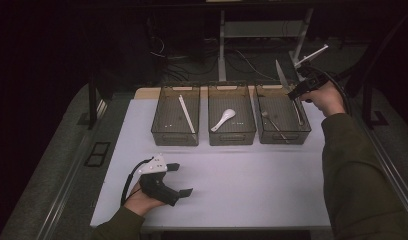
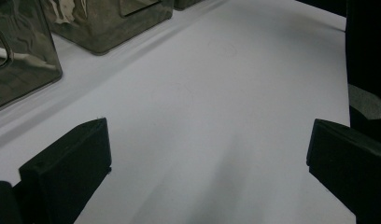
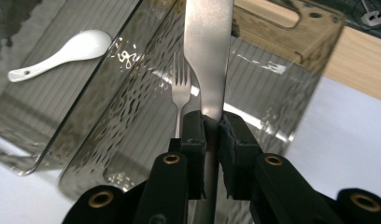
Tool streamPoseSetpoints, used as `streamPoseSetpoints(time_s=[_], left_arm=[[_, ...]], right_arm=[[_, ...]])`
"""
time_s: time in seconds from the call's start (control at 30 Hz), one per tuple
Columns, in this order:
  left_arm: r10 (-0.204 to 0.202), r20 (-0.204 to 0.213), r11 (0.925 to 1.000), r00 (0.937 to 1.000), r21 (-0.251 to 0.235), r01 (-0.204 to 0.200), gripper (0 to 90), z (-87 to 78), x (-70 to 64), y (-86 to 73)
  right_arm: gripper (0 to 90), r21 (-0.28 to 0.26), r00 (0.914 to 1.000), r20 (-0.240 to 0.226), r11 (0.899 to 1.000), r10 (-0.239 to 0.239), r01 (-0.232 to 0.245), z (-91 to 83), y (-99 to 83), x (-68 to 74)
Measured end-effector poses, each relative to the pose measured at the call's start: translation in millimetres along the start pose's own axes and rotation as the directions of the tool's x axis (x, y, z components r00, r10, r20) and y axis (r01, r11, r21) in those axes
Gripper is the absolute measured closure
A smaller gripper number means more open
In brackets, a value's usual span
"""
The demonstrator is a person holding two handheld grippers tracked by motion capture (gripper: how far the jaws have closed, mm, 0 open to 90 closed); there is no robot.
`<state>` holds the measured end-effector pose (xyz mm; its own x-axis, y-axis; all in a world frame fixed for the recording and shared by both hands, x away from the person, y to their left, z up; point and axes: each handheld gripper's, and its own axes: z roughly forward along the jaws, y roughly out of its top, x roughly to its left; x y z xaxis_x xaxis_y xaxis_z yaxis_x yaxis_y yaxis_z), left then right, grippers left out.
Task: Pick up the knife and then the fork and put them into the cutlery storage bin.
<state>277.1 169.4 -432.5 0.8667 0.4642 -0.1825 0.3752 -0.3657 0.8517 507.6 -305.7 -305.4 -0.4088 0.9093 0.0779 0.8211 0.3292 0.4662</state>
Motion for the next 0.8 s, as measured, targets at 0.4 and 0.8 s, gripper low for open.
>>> streamPoseSetpoints(time_s=[0.4, 0.8], left_arm=[[0.002, -0.001, 1.0000, 1.0000, 0.002, -0.002, 0.0, 0.4, -0.4, -0.3], [0.002, 0.000, 1.0000, 1.0000, 0.007, -0.002, 0.0, 1.6, -0.1, -0.8]], right_arm=[[79.8, 0.073, 0.9995, -0.018, 0.997, 0.025, -0.024, 55.2, -15.7, -4.1], [79.6, 0.108, 0.9980, -0.041, 0.993, 0.047, -0.042, 83.5, -31.0, -7.1]])
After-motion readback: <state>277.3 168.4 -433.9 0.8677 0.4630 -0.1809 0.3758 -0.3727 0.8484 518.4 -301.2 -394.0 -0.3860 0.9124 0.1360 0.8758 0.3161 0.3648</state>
